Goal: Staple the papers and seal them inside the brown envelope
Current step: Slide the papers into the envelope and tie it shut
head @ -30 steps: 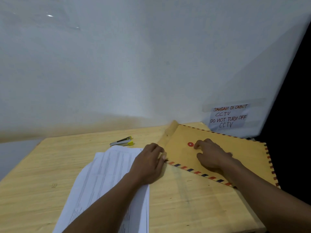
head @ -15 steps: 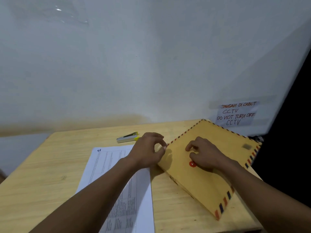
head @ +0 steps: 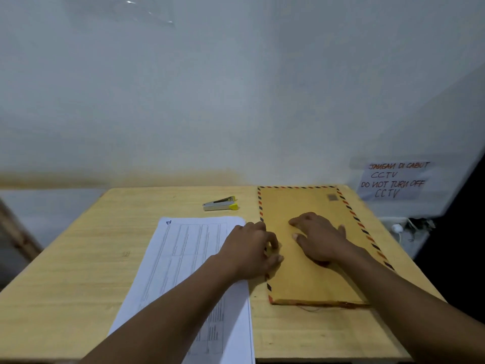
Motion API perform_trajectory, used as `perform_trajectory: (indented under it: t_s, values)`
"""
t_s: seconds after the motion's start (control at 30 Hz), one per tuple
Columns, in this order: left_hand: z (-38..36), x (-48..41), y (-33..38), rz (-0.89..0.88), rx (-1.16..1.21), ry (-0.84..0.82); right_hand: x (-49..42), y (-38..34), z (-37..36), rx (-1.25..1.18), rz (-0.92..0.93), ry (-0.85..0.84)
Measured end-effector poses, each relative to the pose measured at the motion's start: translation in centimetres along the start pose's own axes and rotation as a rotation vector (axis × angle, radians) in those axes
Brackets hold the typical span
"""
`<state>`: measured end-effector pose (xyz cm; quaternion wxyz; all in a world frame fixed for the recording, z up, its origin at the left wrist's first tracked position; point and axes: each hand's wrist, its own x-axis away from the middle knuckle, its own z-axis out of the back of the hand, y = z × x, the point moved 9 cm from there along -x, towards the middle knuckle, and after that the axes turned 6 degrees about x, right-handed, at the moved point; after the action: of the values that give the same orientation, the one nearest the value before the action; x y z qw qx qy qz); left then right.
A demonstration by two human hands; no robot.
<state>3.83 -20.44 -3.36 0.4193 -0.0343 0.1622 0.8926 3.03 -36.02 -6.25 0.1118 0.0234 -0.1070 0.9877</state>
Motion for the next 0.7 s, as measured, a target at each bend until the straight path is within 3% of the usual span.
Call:
perform_trajectory:
  t_s: [0.6,0.7]
  values:
    - [0.4,-1.4,-3.0,0.046,0.153,0.019,-2.1,-3.2,0.7,0.066,-0.081,-0.081]
    - [1.7,-0.9,-4.3,0.100,0.273,0.107,-1.9,-4.5,1.7,0.056,-0.085,0.039]
